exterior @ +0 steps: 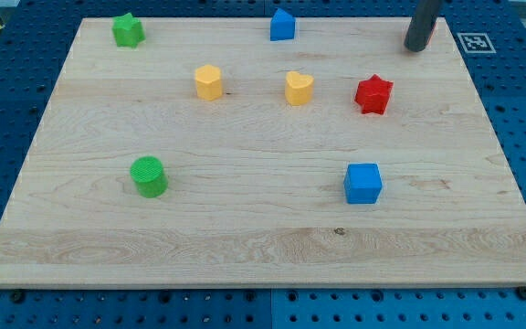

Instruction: Push the yellow heart to the center left

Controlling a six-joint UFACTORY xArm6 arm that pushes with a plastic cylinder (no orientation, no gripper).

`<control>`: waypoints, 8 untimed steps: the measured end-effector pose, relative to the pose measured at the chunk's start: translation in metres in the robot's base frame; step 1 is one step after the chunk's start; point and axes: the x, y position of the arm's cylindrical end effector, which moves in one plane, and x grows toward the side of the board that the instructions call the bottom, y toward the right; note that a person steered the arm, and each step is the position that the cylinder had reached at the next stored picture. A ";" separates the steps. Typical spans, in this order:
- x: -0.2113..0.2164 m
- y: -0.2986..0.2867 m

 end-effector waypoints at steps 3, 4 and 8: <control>-0.006 0.001; 0.019 -0.031; 0.038 -0.155</control>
